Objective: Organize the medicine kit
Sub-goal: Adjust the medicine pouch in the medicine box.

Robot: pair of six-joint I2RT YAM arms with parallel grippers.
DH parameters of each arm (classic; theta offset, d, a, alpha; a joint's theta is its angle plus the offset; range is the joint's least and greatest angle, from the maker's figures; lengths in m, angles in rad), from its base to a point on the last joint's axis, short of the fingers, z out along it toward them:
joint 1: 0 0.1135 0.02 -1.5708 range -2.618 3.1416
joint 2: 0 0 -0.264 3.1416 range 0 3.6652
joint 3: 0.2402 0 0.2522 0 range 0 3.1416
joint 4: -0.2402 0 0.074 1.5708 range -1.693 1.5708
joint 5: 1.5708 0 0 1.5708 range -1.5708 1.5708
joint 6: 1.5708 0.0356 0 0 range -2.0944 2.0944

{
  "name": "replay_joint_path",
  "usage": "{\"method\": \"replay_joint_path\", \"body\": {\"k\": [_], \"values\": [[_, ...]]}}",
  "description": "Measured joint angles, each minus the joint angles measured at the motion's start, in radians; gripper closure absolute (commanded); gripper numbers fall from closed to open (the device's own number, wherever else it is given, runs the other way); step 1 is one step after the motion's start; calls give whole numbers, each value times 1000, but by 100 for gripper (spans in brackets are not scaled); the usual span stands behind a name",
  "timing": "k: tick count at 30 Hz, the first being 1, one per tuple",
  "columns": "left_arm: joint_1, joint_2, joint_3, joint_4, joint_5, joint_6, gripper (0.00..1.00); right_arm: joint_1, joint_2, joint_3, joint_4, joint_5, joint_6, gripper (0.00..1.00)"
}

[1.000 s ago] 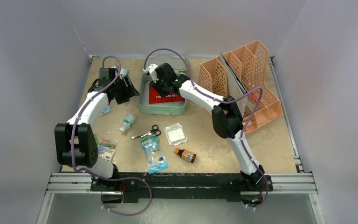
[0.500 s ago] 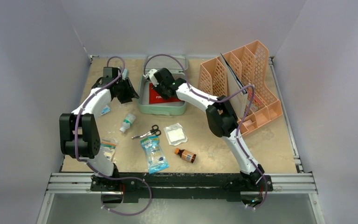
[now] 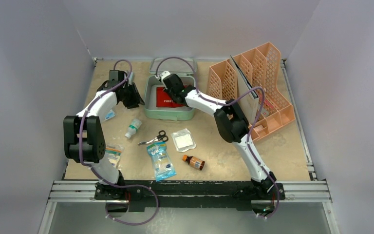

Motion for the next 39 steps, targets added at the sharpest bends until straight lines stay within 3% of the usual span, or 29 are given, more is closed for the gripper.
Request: {"method": "replay_joint_path", "body": {"k": [13, 18, 24, 29, 39], "values": [[0, 0, 0, 0, -7, 4, 70, -43, 0, 17, -5, 76, 143, 65], [0, 0, 0, 0, -6, 7, 70, -59, -16, 5, 1, -12, 134, 48], [0, 0, 0, 0, 2, 8, 70, -62, -140, -108, 34, -247, 60, 32], [0, 0, 0, 0, 12, 10, 70, -34, -171, -113, 72, -357, -11, 12], [0, 0, 0, -1, 24, 18, 70, 51, -92, -100, 159, -433, -171, 8]]}}
